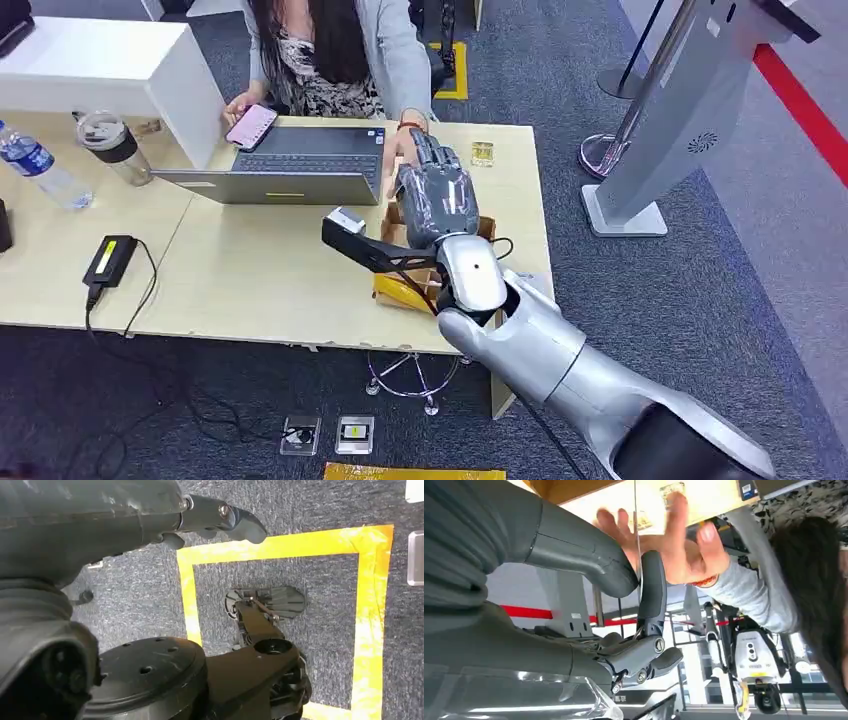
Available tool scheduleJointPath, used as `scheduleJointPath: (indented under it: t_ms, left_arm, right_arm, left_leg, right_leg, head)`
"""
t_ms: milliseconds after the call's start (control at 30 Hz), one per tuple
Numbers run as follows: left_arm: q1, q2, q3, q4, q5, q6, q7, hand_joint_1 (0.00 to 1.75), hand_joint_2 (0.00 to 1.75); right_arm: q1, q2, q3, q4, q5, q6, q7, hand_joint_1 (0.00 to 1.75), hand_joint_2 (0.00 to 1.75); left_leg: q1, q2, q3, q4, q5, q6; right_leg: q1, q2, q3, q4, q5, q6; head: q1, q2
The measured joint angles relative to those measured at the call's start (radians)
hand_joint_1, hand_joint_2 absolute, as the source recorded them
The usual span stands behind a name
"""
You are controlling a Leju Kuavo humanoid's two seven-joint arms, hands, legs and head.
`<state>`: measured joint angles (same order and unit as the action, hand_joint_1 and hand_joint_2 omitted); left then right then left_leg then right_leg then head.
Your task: Pass the card to the sensor for recognition and then transmit it.
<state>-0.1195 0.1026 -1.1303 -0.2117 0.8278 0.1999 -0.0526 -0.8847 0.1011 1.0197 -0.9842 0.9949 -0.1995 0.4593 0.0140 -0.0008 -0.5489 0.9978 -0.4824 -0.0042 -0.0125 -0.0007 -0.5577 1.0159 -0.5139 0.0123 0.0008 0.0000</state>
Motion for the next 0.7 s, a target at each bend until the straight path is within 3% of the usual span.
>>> scheduleJointPath:
  t_ms: [333,367,400,567,700]
  left_arm:
    - [-0.003,0.000,0.000,0.000,-0.004,-0.001,0.000,0.00,0.00]
    - [-0.003,0.000,0.000,0.000,-0.005,-0.001,0.000,0.00,0.00]
    - [-0.003,0.000,0.000,0.000,-0.005,-0.001,0.000,0.00,0.00]
    - [-0.002,0.000,0.000,0.000,-0.002,0.003,0.000,0.00,0.00]
    - [-0.002,0.000,0.000,0.000,0.000,0.003,0.000,0.00,0.00]
  right_arm:
    - [0.007,-0.007,-0.004,0.020,0.011,-0.002,0.000,1.75,1.75]
    - [0.007,-0.008,-0.004,0.022,0.012,-0.002,0.000,0.10,1.75]
    - [0.008,-0.008,-0.004,0.024,0.013,-0.003,0.000,0.00,0.00]
    - [0.010,-0.011,-0.005,0.034,0.039,-0.018,-0.021,0.00,0.00]
    - [0.010,-0.014,-0.005,0.042,0.062,0.009,-0.030,0.00,0.00]
  left_leg:
    - [0.000,0.000,0.000,0.000,0.000,0.000]
    - [0.000,0.000,0.000,0.000,0.000,0.000]
    - [0.000,0.000,0.000,0.000,0.000,0.000]
    - [0.000,0.000,0.000,0.000,0.000,0.000]
    - [0.000,0.000,0.000,0.000,0.000,0.000]
  right_leg:
    - [0.000,0.000,0.000,0.000,0.000,0.000]
    - [0.000,0.000,0.000,0.000,0.000,0.000]
    - [0.000,0.000,0.000,0.000,0.000,0.000]
    - [0.000,0.000,0.000,0.000,0.000,0.000]
    - [0.000,0.000,0.000,0.000,0.000,0.000]
  head:
    - [0.000,0.000]
    - [0.000,0.000]
    - [0.000,0.000]
    - [0.000,0.000]
    - [0.000,0.000]
